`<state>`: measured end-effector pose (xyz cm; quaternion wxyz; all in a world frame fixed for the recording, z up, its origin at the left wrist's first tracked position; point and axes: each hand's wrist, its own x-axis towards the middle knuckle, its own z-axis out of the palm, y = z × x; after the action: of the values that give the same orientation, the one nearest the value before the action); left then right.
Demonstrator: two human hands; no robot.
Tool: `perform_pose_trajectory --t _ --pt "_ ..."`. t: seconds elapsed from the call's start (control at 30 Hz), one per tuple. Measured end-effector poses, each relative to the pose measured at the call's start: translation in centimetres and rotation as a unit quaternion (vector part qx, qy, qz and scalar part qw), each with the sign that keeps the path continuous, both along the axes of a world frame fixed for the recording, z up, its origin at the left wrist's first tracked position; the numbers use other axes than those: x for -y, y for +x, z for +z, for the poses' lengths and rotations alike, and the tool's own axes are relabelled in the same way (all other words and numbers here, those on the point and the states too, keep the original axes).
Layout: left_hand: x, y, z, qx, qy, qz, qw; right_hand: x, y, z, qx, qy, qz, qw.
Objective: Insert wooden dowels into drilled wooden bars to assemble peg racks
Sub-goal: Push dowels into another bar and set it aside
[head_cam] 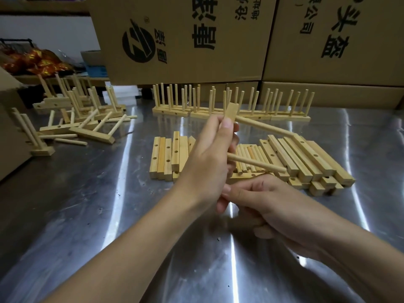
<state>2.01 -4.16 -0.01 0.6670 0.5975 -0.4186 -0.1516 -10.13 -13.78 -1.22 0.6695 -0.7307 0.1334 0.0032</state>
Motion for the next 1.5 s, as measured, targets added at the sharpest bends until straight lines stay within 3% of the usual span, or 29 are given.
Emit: perform_pose_trajectory --t 0.13,0.23,0.37,0.5,0.73,0.83,0.97,1.2,1.5 --pt "0.3 0.8 -0.4 -0.033 -0.038 0.073 0.996 1.5 -0.1 0.8 0.034 -0.075 -0.038 0.996" --pt "0.3 1.9 -0.4 -0.099 -0.063 0.143 0.983 2.4 -0.6 1.0 0.066 -0.059 -0.105 0.99" --pt "0.5 2.2 -0.8 -0.246 -0.107 0.116 0.956 0.9 -0.1 0.1 0.093 -0.09 -0.111 0.985" --pt "1.0 1.6 -1.2 -0.275 -0.131 0.071 0.95 0.1 0.7 -0.6 0.174 -0.116 -0.169 0.963" --pt "1.6 -1.0 -2.6 -0.18 -0.027 0.033 0.983 7.7 0.8 2.1 0.147 -0.206 -0.284 0.925" --pt "2.2 -2.5 -3.7 -0.037 -0.006 0.008 0.999 12.6 1.6 4.4 0.132 -0.27 -0.281 0.911" --pt "2.5 -2.7 -4.3 0.128 0.071 -0.06 0.987 19.2 4.6 5.8 0.066 -0.327 -0.288 0.898" --pt "3.0 -1.1 -4.6 0.095 0.105 -0.095 0.985 27.9 10.1 2.0 -0.105 -0.381 -0.252 0.883" --pt "3.5 -0.7 -4.8 0.104 0.142 -0.113 0.978 31.9 14.2 -1.4 -0.147 -0.414 -0.261 0.86"
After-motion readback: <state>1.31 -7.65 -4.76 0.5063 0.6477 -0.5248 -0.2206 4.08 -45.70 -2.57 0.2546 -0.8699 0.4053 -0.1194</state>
